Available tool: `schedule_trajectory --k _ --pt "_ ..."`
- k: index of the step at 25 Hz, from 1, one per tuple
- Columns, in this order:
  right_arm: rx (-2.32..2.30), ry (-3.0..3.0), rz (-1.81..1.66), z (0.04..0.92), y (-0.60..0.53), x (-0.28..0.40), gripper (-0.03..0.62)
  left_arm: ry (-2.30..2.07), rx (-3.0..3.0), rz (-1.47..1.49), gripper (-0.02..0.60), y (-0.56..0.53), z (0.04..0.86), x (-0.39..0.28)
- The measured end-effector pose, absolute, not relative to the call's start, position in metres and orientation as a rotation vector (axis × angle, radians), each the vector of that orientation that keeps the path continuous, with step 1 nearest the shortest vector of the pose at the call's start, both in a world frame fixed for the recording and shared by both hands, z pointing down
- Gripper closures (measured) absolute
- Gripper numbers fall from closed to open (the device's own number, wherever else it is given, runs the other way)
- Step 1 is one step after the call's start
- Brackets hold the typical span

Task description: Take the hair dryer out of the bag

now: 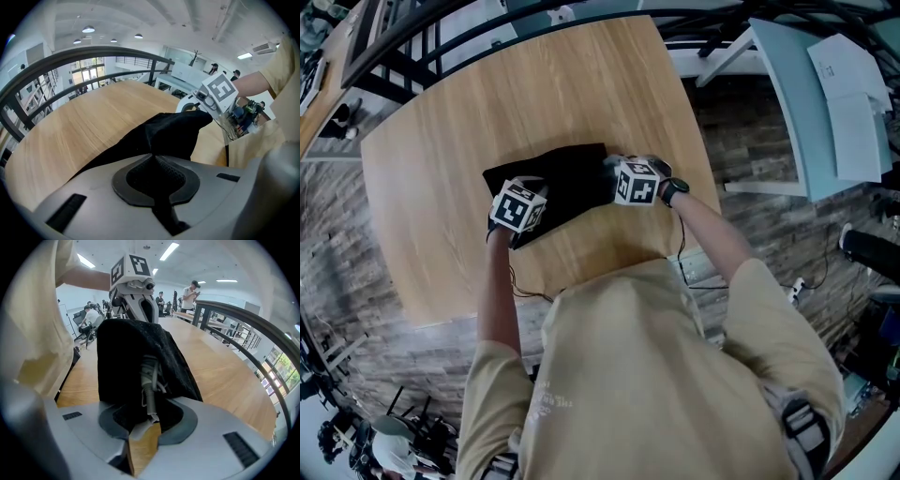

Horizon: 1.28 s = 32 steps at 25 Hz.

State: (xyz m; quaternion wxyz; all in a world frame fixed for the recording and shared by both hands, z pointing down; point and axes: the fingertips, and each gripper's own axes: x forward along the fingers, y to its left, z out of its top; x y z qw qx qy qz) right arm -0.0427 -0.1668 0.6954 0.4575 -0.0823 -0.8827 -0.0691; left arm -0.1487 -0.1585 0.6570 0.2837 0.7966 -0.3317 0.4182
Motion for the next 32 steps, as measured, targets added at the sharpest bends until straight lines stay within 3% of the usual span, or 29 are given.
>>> schedule_trajectory --k 32 --pt "-0.047 -2.167 -0.245 0.653 -0.181 0.062 0.52 -1.038 1.985 0.983 0.56 -0.171 0.667 -0.161"
